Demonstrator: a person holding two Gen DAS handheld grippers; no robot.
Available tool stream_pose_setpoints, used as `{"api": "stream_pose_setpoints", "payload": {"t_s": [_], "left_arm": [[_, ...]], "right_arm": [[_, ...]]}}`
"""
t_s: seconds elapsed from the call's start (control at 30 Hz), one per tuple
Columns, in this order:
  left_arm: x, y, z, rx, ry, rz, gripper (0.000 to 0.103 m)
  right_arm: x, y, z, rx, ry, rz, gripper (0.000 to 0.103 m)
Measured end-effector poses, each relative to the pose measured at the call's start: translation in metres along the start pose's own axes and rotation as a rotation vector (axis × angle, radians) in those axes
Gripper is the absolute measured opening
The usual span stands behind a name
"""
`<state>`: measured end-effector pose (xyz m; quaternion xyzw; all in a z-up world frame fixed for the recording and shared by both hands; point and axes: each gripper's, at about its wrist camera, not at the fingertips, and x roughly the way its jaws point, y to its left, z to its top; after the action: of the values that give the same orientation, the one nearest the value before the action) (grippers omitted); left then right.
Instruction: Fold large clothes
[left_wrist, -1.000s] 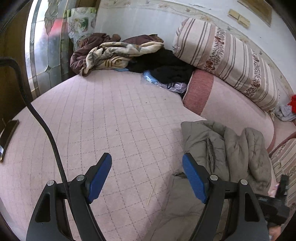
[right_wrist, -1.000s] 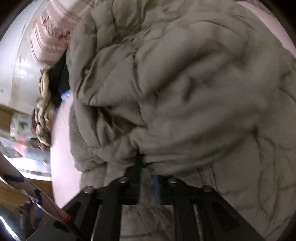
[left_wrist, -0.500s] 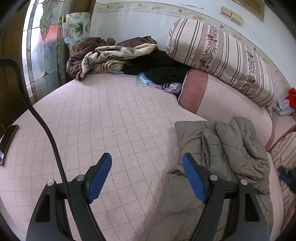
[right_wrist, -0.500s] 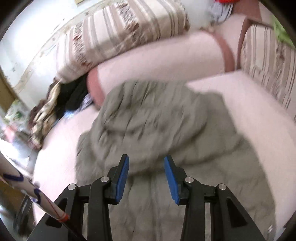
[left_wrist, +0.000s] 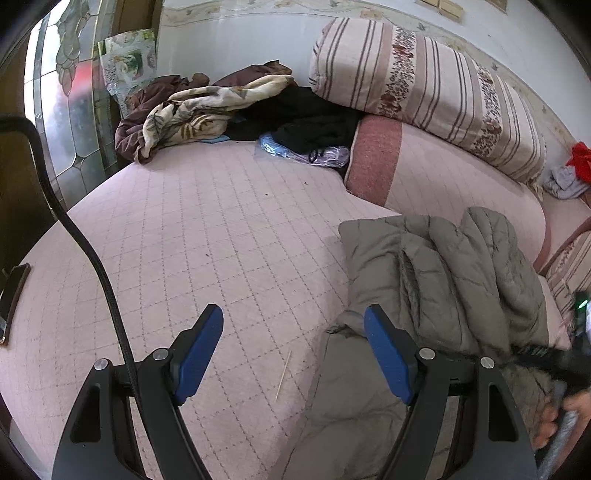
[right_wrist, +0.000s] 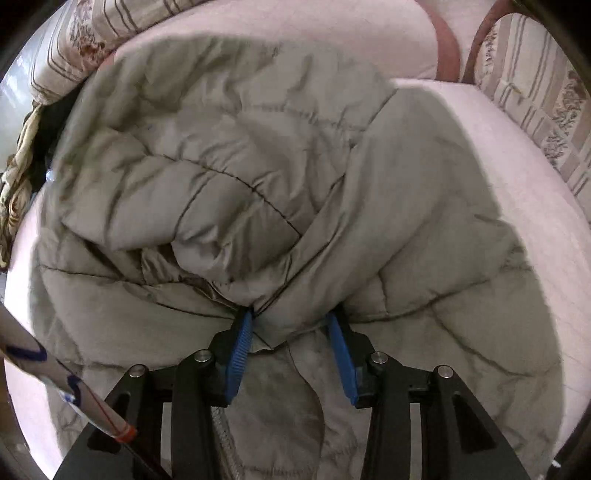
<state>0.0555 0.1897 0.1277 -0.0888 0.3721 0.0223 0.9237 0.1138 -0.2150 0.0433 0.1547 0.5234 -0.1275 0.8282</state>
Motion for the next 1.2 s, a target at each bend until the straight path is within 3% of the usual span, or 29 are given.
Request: {"api": "stream_pose_setpoints", "payload": {"t_s": [0.13, 0.23, 0.37, 0.47, 0.53, 0.67, 0.8, 1.03, 1.2], "left_arm": [[-0.005, 0.0, 0.0, 0.002, -0.023, 0.009, 0.078], [-0.001, 0.0, 0.0, 0.0, -0.009, 0.018, 0.078], [0.005, 0.002, -0.002, -0.006, 0.011, 0.024, 0.078], [0.005, 0.002, -0.003, 0.006, 0.003, 0.04, 0.078], [0.005, 0.002, -0.004, 0.012, 0.006, 0.046, 0.078], [0.002, -0.003, -0.006, 0.03, -0.003, 0.05, 0.078], [-0.01, -0.015, -0.015, 0.079, -0.035, 0.054, 0.078], [-0.058, -0.051, -0.053, 0.219, -0.158, 0.048, 0.078], [-0.091, -0.071, -0.086, 0.274, -0.195, 0.079, 0.078]], "right_arm": [[-0.075, 0.02, 0.003, -0.019, -0.256, 0.037, 0.044], [-0.092, 0.055, 0.006, -0.113, -0.322, 0.076, 0.044], [-0.051, 0.103, 0.005, -0.176, -0.225, 0.131, 0.044], [0.013, 0.116, 0.006, -0.151, -0.033, 0.142, 0.044], [0.013, 0.114, 0.002, -0.135, -0.065, 0.141, 0.044], [-0.033, 0.094, -0.022, -0.157, -0.121, 0.199, 0.045], [-0.072, 0.039, -0.07, -0.15, -0.129, 0.244, 0.051], [-0.119, -0.054, -0.169, -0.153, -0.245, 0.109, 0.051], [-0.14, -0.107, -0.205, -0.128, -0.328, 0.047, 0.055]]}}
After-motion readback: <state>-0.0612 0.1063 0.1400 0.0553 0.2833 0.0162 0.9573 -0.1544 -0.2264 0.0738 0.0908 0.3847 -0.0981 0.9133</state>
